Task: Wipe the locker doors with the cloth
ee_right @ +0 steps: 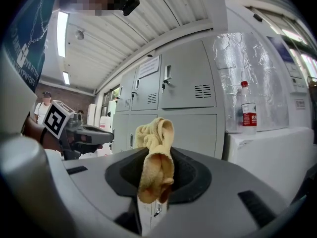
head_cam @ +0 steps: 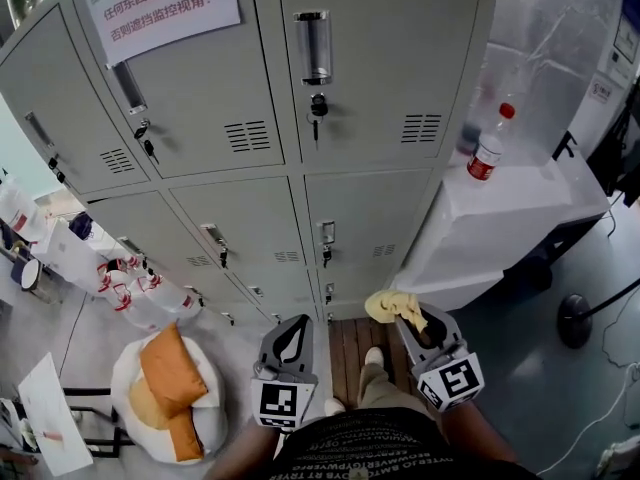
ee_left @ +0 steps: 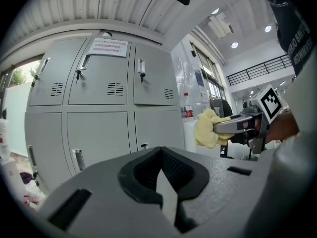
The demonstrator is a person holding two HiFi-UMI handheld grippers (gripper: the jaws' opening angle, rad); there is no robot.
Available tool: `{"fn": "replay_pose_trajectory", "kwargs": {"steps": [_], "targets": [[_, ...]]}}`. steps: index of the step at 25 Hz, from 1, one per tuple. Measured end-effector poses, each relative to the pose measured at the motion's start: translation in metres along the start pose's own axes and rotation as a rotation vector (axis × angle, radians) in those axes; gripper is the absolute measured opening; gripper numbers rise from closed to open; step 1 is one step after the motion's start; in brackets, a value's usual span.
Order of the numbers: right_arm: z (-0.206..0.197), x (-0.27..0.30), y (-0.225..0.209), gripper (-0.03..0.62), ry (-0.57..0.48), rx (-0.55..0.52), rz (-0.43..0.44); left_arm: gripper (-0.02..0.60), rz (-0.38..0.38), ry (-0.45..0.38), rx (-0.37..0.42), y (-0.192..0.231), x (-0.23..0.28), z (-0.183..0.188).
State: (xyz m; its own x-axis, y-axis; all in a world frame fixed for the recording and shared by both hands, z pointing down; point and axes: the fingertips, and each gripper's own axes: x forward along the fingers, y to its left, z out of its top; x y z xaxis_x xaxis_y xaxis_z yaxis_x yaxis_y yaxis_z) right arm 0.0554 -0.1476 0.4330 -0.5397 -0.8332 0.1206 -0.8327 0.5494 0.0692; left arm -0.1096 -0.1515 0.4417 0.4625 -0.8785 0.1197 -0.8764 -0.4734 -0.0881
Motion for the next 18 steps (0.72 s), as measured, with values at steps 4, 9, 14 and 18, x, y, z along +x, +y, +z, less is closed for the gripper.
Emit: {"fn": "replay_pose_trajectory", "kwargs": {"steps": [4,9,14,18], "targets": [[0.001,0.031,-0.007,0.098,-0.014,0.008,0.046,0.005,0.046,0.007,-0.004,0.02,0.012,0.003],[0.017,0.075,-0.016,0.098,-0.038,-0.023,0.126,0.005,0.103,0.018,-0.012,0.039,0.034,0.006],[0.032,0.113,-0.032,0.098,-0.062,-0.05,0.176,0.005,0.142,0.013,-0.019,0.053,0.058,0.01],[0.048,0.141,-0.038,0.098,-0.087,-0.077,0.218,0.005,0.166,0.01,-0.028,0.061,0.074,0.011]]}}
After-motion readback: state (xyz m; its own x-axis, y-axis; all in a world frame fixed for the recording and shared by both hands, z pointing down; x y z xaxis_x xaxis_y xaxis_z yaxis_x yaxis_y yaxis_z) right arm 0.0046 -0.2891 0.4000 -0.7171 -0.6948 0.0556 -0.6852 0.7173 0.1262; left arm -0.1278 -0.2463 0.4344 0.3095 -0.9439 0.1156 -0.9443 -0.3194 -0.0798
